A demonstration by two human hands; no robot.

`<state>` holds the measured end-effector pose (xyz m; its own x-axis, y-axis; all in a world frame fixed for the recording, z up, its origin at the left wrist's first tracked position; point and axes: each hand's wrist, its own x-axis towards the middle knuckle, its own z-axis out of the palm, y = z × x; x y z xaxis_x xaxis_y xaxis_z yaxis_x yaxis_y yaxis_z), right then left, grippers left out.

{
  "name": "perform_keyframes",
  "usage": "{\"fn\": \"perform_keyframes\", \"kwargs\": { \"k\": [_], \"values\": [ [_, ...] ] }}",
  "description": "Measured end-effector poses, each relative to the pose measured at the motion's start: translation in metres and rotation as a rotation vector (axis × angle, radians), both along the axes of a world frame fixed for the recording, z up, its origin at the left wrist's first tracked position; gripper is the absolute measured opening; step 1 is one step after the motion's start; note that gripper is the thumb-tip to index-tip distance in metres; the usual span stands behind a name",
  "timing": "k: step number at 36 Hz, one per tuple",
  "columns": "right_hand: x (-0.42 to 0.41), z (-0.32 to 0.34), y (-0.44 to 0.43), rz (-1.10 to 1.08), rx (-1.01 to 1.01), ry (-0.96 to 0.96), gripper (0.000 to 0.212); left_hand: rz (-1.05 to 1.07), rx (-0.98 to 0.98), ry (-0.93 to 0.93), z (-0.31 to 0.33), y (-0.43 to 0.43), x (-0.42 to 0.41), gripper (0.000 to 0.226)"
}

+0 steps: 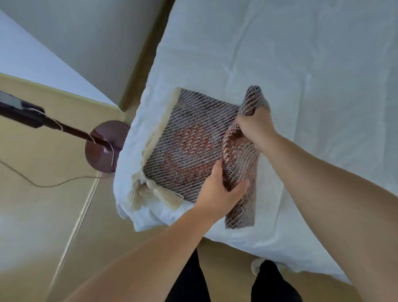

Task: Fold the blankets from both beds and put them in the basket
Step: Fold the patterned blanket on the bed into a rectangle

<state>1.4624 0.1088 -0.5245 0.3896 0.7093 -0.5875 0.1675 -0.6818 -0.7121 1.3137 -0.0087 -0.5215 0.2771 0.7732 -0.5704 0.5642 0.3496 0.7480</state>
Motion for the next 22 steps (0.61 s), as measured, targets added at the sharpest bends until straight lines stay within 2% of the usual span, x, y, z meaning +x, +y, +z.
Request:
{"fn": "perform_keyframes", "kwargs": {
  "k": [6, 13, 18, 22],
  "values": [
    [-0.067, -0.008, 0.04, -0.074, -0.032, 0.014, 0.032, -0.007, 0.074, 0.212, -0.011, 0.042, -0.075, 0.046],
    [-0.118, -0.023, 0.076, 0.04, -0.05, -0.112, 0.018, -0.077, 0.135, 0.357, -0.034, 0.078, -0.14, 0.037],
    [-0.144, -0.042, 0.098, 0.098, -0.079, -0.166, 0.028, -0.146, 0.143, 0.455, -0.051, 0.095, -0.162, 0.028],
    [-0.156, -0.059, 0.11, 0.138, -0.112, -0.218, 0.031, -0.151, 0.149, 0.521, -0.069, 0.103, -0.173, 0.031]
  ]
}}
